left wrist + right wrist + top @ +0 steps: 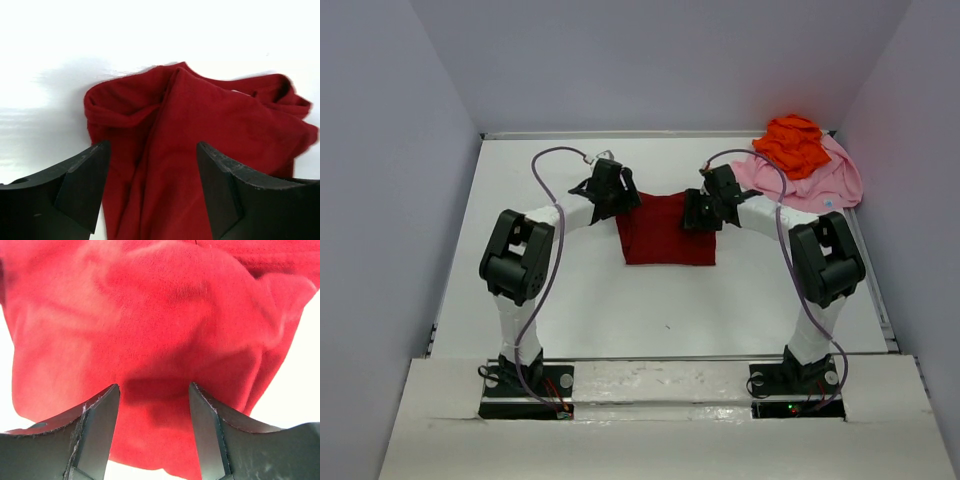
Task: Fold and stack the t-shirts
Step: Smooth out the square-folded T-shirt at the center of the board.
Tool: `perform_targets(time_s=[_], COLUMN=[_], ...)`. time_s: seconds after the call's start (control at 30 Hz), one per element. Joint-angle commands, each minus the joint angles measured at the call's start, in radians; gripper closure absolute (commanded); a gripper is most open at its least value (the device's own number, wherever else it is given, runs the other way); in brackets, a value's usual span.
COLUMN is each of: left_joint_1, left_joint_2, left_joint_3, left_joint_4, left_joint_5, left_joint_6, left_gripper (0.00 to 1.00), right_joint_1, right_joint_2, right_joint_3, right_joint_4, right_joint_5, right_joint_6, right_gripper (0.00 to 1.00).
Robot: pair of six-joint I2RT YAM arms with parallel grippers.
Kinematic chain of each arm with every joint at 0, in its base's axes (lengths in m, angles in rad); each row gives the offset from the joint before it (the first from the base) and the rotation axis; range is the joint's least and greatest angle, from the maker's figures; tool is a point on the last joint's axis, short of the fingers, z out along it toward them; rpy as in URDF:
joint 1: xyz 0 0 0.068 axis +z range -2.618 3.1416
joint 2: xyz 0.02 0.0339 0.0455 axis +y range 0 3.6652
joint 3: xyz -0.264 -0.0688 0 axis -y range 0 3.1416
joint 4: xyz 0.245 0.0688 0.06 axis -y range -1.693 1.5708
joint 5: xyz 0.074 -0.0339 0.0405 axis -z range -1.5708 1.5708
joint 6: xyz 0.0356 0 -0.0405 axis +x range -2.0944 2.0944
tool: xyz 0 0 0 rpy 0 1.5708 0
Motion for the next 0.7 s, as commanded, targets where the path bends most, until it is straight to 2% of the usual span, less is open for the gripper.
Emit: perform_targets(time_s=[0.0, 0.13, 0.27, 0.43, 0.67], left_joint_1=[-0.001, -0.014, -0.024, -0.119, -0.191], left_joint_2=[-0.219, -0.393, -0.492, -0.662, -0.730], left_joint_3=[0.004, -0.049, -0.179, -0.487, -0.723], left_joint_4=[-0.026, -0.042, -0.033, 0.090, 0.194], left_joint_5=[-0.064, -0.093, -0.023, -0.053, -0.090], left_joint_6=[0.035, 0.036, -0.007, -0.094, -0.165], left_gripper=[0.21, 0.21, 0.21, 0.21, 0.21], right_joint_1=[-0.001, -0.001, -0.001, -0.001, 0.008], right_joint_2=[-0.143, -0.303, -0.408, -0.482, -0.493], right_joint_3=[-0.007, -0.059, -0.180, -0.349, -0.490], right_joint_4=[-0.033, -0.037, -0.039, -0.002, 0.072], right_joint_5=[0.000, 0.046, 0.113, 0.193, 0.204], right_joint_6=[-0.013, 0.005, 0.049, 0.121, 0.163], right_gripper=[0.37, 0.37, 0.36, 0.37, 0.37])
